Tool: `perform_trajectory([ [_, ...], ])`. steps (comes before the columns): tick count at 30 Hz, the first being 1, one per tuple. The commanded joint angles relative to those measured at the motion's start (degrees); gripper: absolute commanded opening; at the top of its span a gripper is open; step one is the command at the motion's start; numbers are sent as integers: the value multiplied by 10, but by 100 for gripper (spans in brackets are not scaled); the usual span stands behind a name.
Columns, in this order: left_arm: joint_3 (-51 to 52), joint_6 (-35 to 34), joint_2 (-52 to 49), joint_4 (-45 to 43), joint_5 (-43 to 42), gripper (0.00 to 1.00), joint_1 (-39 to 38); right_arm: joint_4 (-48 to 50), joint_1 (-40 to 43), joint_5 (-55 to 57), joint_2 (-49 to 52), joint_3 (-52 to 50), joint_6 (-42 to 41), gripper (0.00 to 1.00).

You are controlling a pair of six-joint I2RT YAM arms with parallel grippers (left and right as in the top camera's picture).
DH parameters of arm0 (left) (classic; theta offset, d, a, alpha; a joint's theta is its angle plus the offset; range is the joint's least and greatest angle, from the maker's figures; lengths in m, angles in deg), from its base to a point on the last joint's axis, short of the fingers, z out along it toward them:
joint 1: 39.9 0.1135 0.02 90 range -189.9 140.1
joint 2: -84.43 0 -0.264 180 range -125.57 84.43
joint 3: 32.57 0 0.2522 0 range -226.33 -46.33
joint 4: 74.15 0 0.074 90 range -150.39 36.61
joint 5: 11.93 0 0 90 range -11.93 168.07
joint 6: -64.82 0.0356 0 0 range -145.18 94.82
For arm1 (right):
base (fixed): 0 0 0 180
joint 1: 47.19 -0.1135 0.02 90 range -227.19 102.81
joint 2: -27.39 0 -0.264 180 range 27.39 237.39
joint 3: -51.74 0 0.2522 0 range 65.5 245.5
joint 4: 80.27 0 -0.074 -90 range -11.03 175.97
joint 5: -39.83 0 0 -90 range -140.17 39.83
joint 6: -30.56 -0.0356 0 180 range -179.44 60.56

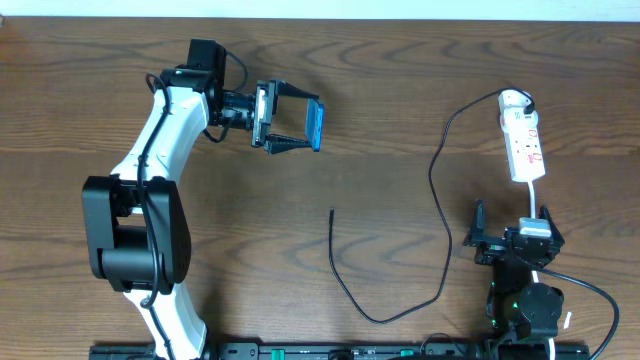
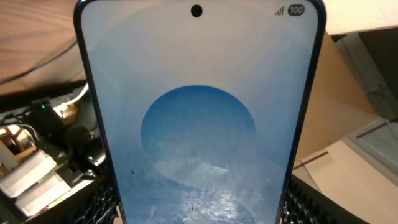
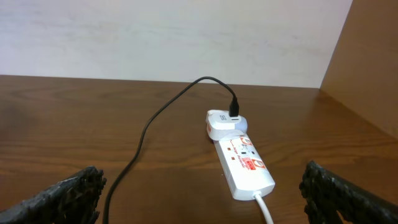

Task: Plug charger to phone and switch on socket
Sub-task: 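Hold the phone upright in the left gripper above the table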

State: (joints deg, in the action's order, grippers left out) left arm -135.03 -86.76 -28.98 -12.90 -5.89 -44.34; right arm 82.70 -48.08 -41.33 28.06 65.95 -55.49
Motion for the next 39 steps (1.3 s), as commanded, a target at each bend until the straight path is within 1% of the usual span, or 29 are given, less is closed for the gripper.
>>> perform_trajectory([
  [1,-1,-22,19,-1,-50,7,2,-2,-3,6,-4,-1,-7,99],
  [15,-1,-27,19,0,-54,7,2,-1,-3,6,-4,-1,-7,99],
  [21,-1,-39,19,0,-54,7,2,-1,-3,6,-4,-1,-7,99],
  [39,-1,-39,19,0,-54,7,2,-1,-3,6,-4,-1,-7,99],
])
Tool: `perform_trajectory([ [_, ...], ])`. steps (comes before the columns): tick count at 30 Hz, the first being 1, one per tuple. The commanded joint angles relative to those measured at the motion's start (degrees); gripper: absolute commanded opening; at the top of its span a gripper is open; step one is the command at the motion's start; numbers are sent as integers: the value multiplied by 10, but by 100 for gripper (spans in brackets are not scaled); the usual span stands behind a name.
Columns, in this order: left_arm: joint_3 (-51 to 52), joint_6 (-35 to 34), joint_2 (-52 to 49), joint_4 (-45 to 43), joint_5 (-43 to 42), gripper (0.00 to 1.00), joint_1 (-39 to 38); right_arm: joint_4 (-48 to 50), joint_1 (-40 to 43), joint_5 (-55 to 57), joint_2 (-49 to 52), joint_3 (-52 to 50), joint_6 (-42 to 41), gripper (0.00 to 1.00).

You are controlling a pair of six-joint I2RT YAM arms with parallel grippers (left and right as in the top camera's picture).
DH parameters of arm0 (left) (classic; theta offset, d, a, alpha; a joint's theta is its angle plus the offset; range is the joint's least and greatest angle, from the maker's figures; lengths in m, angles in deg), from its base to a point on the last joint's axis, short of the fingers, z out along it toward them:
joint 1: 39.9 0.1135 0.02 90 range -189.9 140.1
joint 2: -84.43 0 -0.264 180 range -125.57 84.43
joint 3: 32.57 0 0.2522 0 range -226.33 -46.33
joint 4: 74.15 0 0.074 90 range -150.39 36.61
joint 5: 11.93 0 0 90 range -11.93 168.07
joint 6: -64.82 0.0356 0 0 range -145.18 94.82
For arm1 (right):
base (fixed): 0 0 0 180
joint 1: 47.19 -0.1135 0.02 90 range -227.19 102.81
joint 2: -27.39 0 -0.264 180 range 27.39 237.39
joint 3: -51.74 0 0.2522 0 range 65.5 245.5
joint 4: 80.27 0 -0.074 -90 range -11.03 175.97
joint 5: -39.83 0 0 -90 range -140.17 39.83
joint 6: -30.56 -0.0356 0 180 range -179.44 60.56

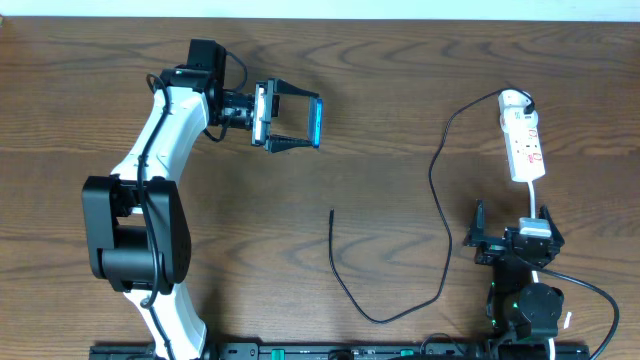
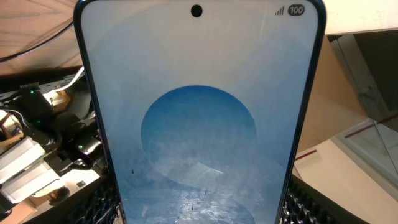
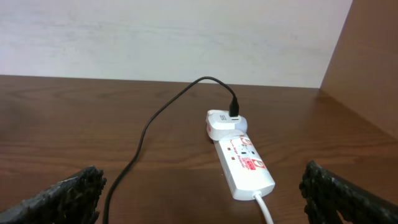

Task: Plug charger to phone and switch on socket
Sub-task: 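Hold the phone upright in the left gripper above the table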

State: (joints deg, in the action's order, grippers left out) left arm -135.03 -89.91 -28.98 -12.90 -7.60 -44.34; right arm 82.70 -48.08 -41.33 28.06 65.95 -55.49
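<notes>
My left gripper (image 1: 292, 120) is shut on a blue-edged phone (image 1: 316, 121), held off the table at the back left, on its edge. In the left wrist view the phone (image 2: 199, 118) fills the frame, screen lit, clamped between both fingers. The black charger cable (image 1: 440, 190) runs from a white adapter in the white socket strip (image 1: 523, 143) at the right; its free plug end (image 1: 332, 212) lies on the table in the middle. My right gripper (image 1: 512, 238) stands open near the front right, short of the strip (image 3: 242, 160).
The strip's white lead (image 1: 580, 285) trails past the right arm's base. A black rail (image 1: 320, 351) runs along the table's front edge. The cable loops near the front centre (image 1: 385, 318).
The phone in my left gripper has turned slightly and sits a little higher in the overhead view. In the left wrist view the background has shifted. The right arm and cable have not moved.
</notes>
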Motion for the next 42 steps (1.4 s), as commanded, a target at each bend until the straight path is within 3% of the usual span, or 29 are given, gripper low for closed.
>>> perform_trajectory([
  [1,-1,-8,19,0,-37,7,2,-2,-3,6,-4,-1,-7,99],
  [42,-1,-7,19,0,-37,7,2,-1,-18,6,-4,-1,-7,99],
])
